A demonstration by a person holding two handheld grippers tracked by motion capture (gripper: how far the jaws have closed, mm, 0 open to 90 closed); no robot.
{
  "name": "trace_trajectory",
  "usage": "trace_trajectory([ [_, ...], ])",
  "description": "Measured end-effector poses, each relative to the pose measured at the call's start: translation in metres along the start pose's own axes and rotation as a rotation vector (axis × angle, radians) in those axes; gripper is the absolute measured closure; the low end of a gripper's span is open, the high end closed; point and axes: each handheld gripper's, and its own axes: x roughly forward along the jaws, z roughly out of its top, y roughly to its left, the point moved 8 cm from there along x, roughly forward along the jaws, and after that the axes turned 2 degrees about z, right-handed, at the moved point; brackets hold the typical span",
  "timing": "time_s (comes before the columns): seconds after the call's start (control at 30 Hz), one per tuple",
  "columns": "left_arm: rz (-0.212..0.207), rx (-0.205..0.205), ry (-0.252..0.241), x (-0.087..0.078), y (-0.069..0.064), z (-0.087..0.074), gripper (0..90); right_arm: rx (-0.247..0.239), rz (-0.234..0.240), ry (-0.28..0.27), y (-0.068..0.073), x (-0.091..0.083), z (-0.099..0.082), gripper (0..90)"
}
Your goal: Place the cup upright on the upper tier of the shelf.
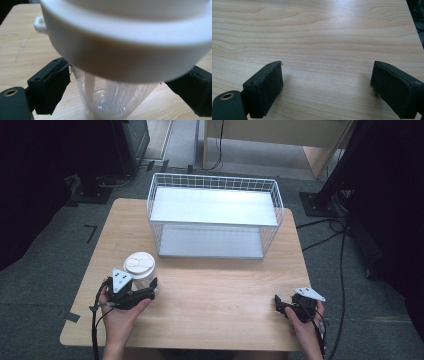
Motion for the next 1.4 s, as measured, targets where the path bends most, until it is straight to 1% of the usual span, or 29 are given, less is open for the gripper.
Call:
trace_trajectory([
  [0.17,0.014,-0.013,-0.040,0.001,0.000,0.007,7.8,-0.001,0.000,0.000,0.000,0.000,0.000,10.6],
  [0.23,0.012,-0.018,-0.053,0.001,-0.001,0.010,12.7,-0.001,0.000,0.000,0.000,0.000,0.000,10.6],
  [0.3,0.021,-0.015,-0.062,0.002,-0.002,0.012,13.2,-0.001,0.000,0.000,0.000,0.000,0.000,10.7],
  [0.37,0.026,-0.001,-0.060,0.004,-0.003,0.014,13.2,-0.001,0.000,0.000,0.000,0.000,0.000,10.6],
  [0.5,0.028,0.010,-0.066,0.007,-0.004,0.016,13.4,0.000,0.001,-0.002,0.000,0.000,0.000,10.6],
  [0.6,0.036,0.018,-0.075,0.008,-0.003,0.016,15.3,0.000,0.000,-0.001,0.000,0.000,0.000,10.7],
  [0.77,0.038,0.016,-0.082,0.008,-0.003,0.018,15.7,0.000,0.001,-0.002,0.000,0.000,0.000,10.6],
  [0.9,0.023,0.009,-0.098,0.006,-0.008,0.022,15.8,-0.001,0.000,-0.002,0.000,0.000,0.000,10.7],
  [0.93,0.011,0.001,-0.105,0.005,-0.010,0.025,15.8,0.000,0.001,-0.002,0.000,0.000,0.000,10.6],
  [1.03,-0.024,-0.007,-0.114,0.002,-0.015,0.031,15.9,0.000,0.000,-0.001,0.000,0.000,0.000,10.6],
  [1.2,-0.064,0.014,-0.137,-0.003,-0.028,0.043,16.0,-0.001,0.000,-0.002,0.000,0.000,0.000,10.7],
  [1.37,-0.074,0.028,-0.162,-0.006,-0.037,0.055,16.0,0.000,0.000,-0.002,0.000,0.000,0.000,10.6],
  [1.4,-0.075,0.031,-0.175,-0.006,-0.039,0.058,16.0,0.000,0.001,-0.002,0.000,0.000,0.000,10.6],
])
